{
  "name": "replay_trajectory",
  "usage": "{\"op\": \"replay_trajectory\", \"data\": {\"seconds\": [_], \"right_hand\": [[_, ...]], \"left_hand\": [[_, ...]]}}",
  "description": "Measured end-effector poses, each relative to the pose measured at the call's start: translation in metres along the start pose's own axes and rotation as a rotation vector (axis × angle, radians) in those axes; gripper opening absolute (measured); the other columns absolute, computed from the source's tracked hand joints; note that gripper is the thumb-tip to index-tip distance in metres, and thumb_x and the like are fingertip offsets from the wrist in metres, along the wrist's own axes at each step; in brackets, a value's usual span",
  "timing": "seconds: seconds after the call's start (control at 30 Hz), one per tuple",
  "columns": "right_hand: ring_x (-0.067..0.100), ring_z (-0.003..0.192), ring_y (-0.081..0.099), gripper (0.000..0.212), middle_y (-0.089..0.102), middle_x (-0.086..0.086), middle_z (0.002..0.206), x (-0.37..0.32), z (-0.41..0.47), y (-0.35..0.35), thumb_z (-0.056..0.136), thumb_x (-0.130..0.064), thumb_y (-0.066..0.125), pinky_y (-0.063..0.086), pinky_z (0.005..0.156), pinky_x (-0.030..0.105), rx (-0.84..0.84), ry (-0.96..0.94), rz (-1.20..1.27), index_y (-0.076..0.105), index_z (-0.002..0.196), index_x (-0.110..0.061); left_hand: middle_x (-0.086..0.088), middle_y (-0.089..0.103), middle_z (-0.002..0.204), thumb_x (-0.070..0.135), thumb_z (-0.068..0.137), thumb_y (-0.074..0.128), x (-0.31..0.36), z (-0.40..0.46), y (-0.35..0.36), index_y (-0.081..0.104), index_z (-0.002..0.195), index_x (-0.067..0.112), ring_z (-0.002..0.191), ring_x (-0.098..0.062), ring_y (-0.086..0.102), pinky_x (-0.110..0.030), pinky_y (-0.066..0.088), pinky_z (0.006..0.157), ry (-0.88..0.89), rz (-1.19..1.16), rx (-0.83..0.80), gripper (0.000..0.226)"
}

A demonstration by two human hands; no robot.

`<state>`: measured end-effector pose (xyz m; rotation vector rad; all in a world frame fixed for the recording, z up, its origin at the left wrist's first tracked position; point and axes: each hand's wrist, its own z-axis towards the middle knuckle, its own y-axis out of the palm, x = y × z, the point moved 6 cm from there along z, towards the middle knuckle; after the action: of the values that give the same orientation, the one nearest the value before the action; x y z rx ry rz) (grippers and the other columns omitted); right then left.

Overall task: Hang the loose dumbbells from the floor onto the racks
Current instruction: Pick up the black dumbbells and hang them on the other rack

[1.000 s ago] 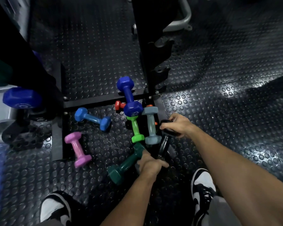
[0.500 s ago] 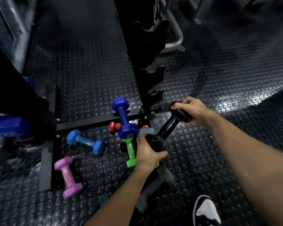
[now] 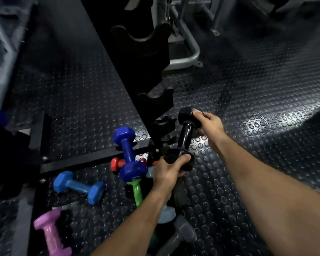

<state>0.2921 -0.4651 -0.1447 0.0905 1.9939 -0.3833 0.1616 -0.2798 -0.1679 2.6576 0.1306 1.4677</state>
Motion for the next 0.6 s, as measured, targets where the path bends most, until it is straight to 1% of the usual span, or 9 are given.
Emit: {"op": "replay_trajectory", "data": {"seconds": [0.03, 0.1, 0.17, 0.27, 0.3, 0.37, 0.5, 0.53, 0.6], "right_hand": [[0.022, 0.100, 0.076, 0.061, 0.078, 0.003, 0.108, 0.000, 0.010, 0.005, 0.077, -0.055, 0.078, 0.062, 0.090, 0.042, 0.008, -0.009, -0.010, 0.072, 0.124, -0.016], [0.019, 0.100, 0.076, 0.068, 0.080, -0.002, 0.103, 0.002, 0.031, 0.015, 0.064, -0.062, 0.078, 0.059, 0.098, 0.046, -0.001, -0.027, -0.019, 0.076, 0.116, -0.018], [0.017, 0.099, 0.076, 0.071, 0.080, -0.005, 0.100, 0.002, 0.047, 0.025, 0.059, -0.067, 0.077, 0.058, 0.100, 0.044, -0.016, -0.056, -0.044, 0.077, 0.112, -0.019], [0.017, 0.100, 0.075, 0.078, 0.080, -0.006, 0.101, 0.000, 0.067, 0.034, 0.057, -0.073, 0.073, 0.057, 0.100, 0.042, 0.010, -0.078, -0.073, 0.075, 0.115, -0.020], [0.018, 0.101, 0.075, 0.080, 0.080, -0.005, 0.102, 0.001, 0.077, 0.037, 0.056, -0.074, 0.073, 0.057, 0.100, 0.043, 0.009, -0.083, -0.071, 0.075, 0.117, -0.021], [0.021, 0.102, 0.075, 0.083, 0.080, -0.003, 0.102, 0.005, 0.095, 0.045, 0.054, -0.077, 0.073, 0.058, 0.099, 0.047, 0.006, -0.084, -0.082, 0.076, 0.116, -0.022], [0.019, 0.105, 0.074, 0.074, 0.080, -0.003, 0.107, -0.006, 0.102, 0.069, 0.061, -0.068, 0.071, 0.056, 0.101, 0.041, -0.039, -0.131, -0.108, 0.077, 0.119, -0.022], [0.019, 0.103, 0.074, 0.066, 0.079, -0.003, 0.105, -0.016, 0.096, 0.077, 0.065, -0.064, 0.071, 0.056, 0.099, 0.040, -0.055, -0.136, -0.111, 0.078, 0.115, -0.021], [0.016, 0.082, 0.068, 0.045, 0.072, -0.006, 0.084, -0.028, 0.085, 0.093, 0.076, -0.064, 0.066, 0.053, 0.085, 0.035, -0.114, -0.074, -0.100, 0.076, 0.088, -0.022]], "left_hand": [[-0.004, 0.080, 0.097, 0.036, 0.084, 0.082, -0.002, 0.005, 0.004, 0.076, 0.107, 0.014, 0.092, -0.023, 0.077, -0.040, 0.063, 0.083, -0.013, -0.007, 0.001, 0.033], [-0.004, 0.080, 0.094, 0.043, 0.084, 0.081, -0.006, 0.011, 0.011, 0.076, 0.106, 0.015, 0.089, -0.025, 0.077, -0.041, 0.063, 0.084, -0.034, 0.028, 0.010, 0.036], [-0.004, 0.080, 0.092, 0.050, 0.081, 0.082, -0.010, 0.019, 0.017, 0.073, 0.110, 0.014, 0.085, -0.026, 0.077, -0.042, 0.064, 0.083, -0.056, 0.049, 0.020, 0.047], [-0.007, 0.080, 0.095, 0.055, 0.074, 0.083, -0.005, 0.033, 0.016, 0.068, 0.116, 0.010, 0.085, -0.030, 0.077, -0.043, 0.064, 0.082, -0.043, -0.005, 0.041, 0.063], [-0.008, 0.080, 0.097, 0.053, 0.076, 0.083, -0.003, 0.037, 0.014, 0.067, 0.118, 0.009, 0.087, -0.032, 0.076, -0.044, 0.063, 0.084, -0.033, -0.027, 0.038, 0.063], [-0.007, 0.080, 0.100, 0.045, 0.084, 0.080, 0.003, 0.043, 0.010, 0.069, 0.118, 0.009, 0.092, -0.035, 0.075, -0.044, 0.062, 0.087, -0.004, -0.042, 0.023, 0.050], [-0.007, 0.079, 0.107, 0.041, 0.091, 0.074, 0.006, 0.052, 0.002, 0.072, 0.120, 0.011, 0.098, -0.029, 0.075, -0.041, 0.062, 0.089, 0.058, -0.080, 0.004, 0.041], [-0.007, 0.078, 0.109, 0.039, 0.092, 0.073, 0.006, 0.055, 0.000, 0.071, 0.121, 0.011, 0.099, -0.028, 0.075, -0.040, 0.062, 0.089, 0.060, -0.106, 0.010, 0.041], [-0.008, 0.078, 0.112, 0.035, 0.092, 0.074, 0.001, 0.059, -0.005, 0.069, 0.125, 0.010, 0.103, -0.027, 0.075, -0.040, 0.061, 0.091, 0.043, -0.157, 0.029, 0.041]]}}
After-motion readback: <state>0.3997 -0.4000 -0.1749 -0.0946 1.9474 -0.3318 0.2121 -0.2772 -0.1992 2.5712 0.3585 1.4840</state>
